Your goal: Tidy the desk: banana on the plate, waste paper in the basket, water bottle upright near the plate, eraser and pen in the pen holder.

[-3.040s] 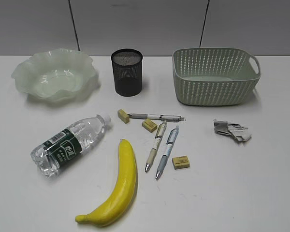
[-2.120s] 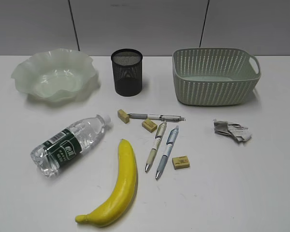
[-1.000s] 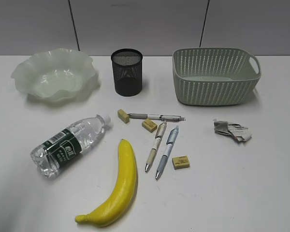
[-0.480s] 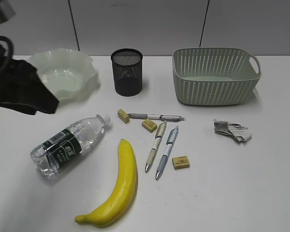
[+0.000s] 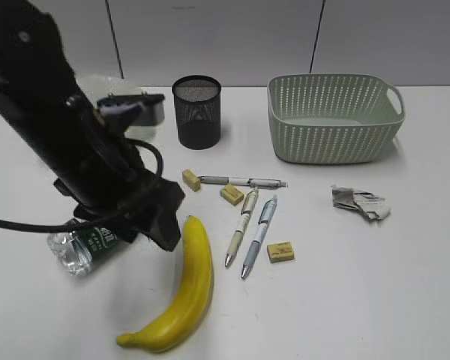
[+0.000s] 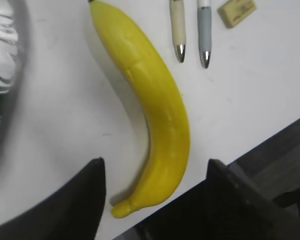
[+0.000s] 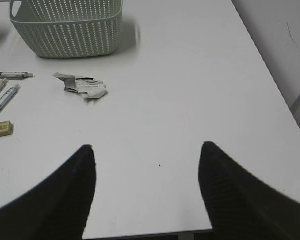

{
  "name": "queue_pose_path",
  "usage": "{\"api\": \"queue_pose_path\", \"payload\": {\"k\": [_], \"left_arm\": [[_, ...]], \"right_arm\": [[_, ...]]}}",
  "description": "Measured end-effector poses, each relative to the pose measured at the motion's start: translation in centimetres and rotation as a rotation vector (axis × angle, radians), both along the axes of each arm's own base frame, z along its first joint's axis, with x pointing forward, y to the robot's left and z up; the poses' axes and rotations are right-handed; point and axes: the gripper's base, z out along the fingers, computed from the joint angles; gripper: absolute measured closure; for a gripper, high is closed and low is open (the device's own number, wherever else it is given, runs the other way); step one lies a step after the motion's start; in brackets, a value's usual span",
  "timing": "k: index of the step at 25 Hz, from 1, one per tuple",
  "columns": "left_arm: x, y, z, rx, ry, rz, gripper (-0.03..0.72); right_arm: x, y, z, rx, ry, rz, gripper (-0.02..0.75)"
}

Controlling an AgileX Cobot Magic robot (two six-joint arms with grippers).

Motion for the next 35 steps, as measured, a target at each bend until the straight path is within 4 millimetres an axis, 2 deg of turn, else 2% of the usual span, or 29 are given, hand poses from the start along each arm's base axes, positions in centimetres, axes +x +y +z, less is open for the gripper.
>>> {"api": "queue_pose_path", "payload": {"k": [7, 11, 15, 25, 29, 33, 34, 35], "left_arm": [[0.1, -3.3, -4.0, 0.096, 0.077, -0.048, 0.211], [0.6, -4.3, -5.7, 0.143, 0.086, -0.032, 0.141], [1.4, -4.9, -7.1, 0.172, 0.099, -0.021, 0.106], [3.1, -6.5, -9.3, 0.200, 0.135, -0.026, 0.104], [3.1, -6.5, -10.1, 0.225, 0.162, -0.034, 0.169], [3.1, -6.5, -10.3, 0.240, 0.171, -0.043, 0.304], [3.0, -6.4, -10.3, 0.244, 0.177, -0.045, 0.358], [3.1, -6.5, -10.2, 0.247, 0.183, -0.047, 0.360]], "right_arm": [[0.0, 0.0, 0.0, 0.000, 0.000, 0.000, 0.227], [0.0, 0.0, 0.0, 0.000, 0.000, 0.000, 0.227], [0.0, 0.0, 0.0, 0.000, 0.000, 0.000, 0.227], [0.0, 0.0, 0.0, 0.001, 0.000, 0.000, 0.227], [0.0, 0.0, 0.0, 0.001, 0.000, 0.000, 0.227], [0.0, 0.0, 0.0, 0.001, 0.000, 0.000, 0.227], [0.0, 0.0, 0.0, 0.001, 0.000, 0.000, 0.227], [0.0, 0.0, 0.0, 0.001, 0.000, 0.000, 0.227]]}}
